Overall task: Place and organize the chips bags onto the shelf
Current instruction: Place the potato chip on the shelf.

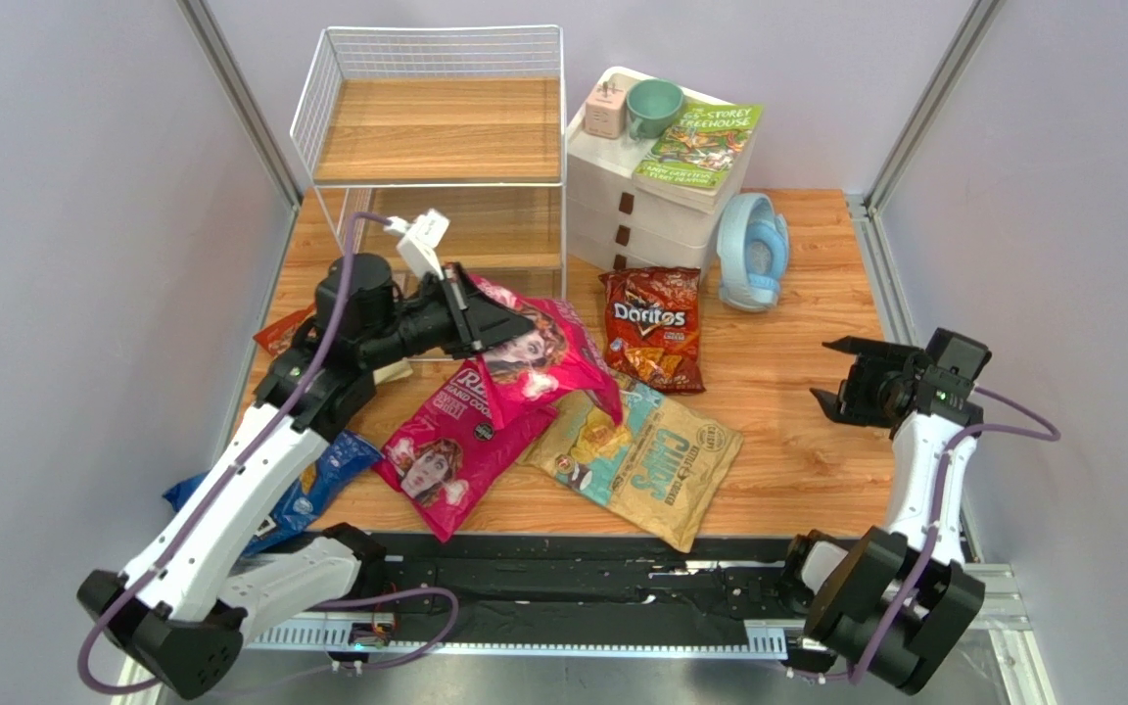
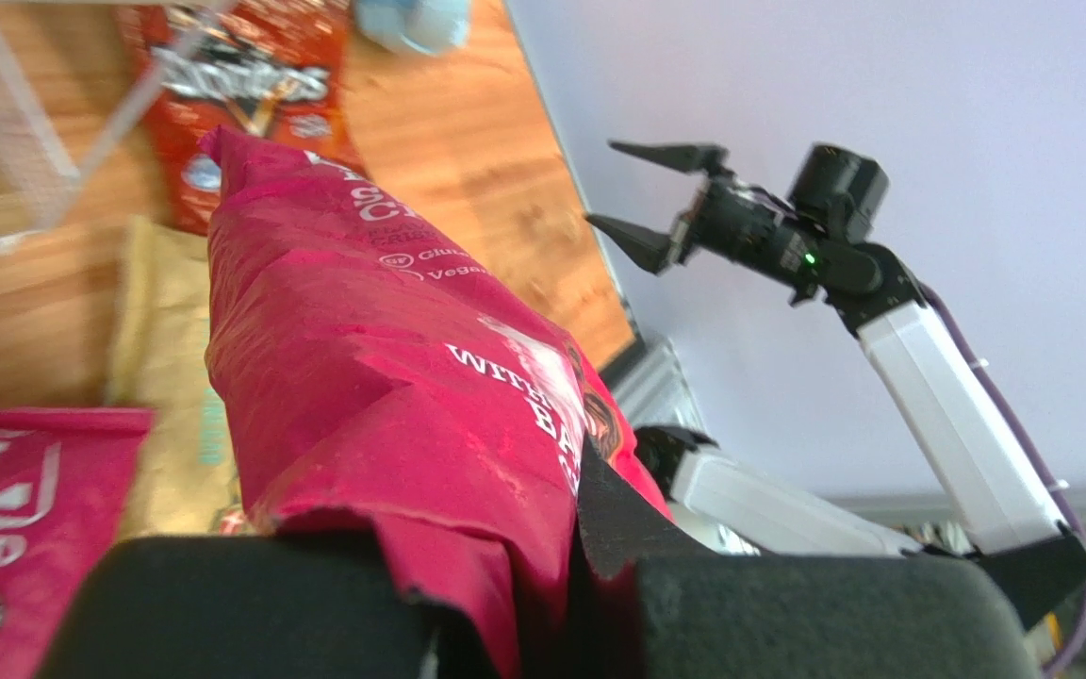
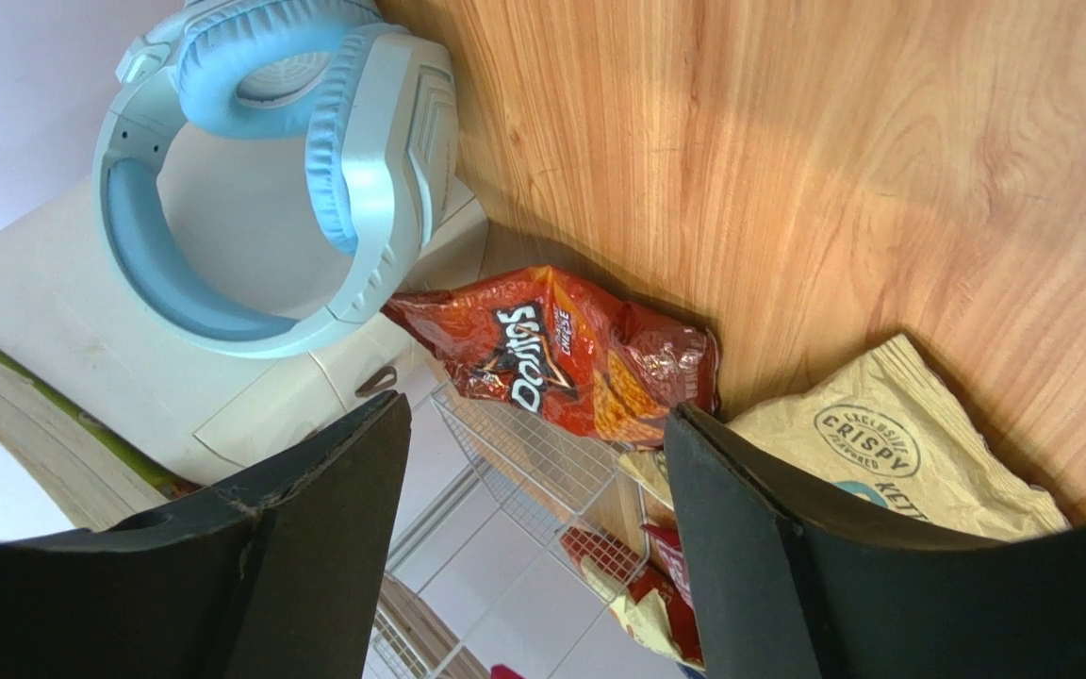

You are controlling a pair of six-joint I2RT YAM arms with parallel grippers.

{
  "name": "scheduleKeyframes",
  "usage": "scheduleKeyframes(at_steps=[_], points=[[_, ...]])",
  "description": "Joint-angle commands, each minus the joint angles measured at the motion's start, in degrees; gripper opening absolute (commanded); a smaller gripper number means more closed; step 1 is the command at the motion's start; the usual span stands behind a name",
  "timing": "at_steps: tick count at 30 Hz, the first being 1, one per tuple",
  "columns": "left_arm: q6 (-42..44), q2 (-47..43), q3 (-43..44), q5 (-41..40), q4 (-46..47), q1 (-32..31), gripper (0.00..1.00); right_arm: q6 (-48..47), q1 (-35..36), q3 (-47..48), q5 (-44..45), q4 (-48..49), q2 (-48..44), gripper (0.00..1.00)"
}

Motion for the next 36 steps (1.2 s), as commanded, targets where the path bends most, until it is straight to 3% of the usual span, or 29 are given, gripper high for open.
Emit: scheduleKeyframes(at_steps=[1, 12, 24, 27, 31, 36], points=[[3.3, -4.8, 4.6, -8.7, -7.5, 3.1, 0.00, -1.8, 0.8, 5.8, 1.7, 3.5, 4.0, 0.72], [5.7, -5.9, 14.2, -16.0, -15.2, 10.4, 0.00, -3.2, 14.3, 17.3, 6.1, 5.1, 21.1, 0.72], [5.0, -9.6, 13.8, -19.7, -24.8, 13.7, 0.00, -3.5, 16.5, 16.0, 0.6, 11.2, 27.7, 0.71], [3.8, -11.8, 11.6, -21.6, -23.4, 13.7, 0.00, -4.1, 17.3, 16.5, -1.2, 12.6, 29.7, 0.71], [4.0, -8.9, 16.8, -20.6, -22.8, 13.7, 0.00, -6.6, 18.5, 18.5, -2.5, 11.2, 32.6, 0.71], [3.7, -7.9, 21.3, -25.1, -21.1, 13.7, 0.00, -5.8, 18.6, 19.2, -5.1, 14.0, 35.0, 0.69]])
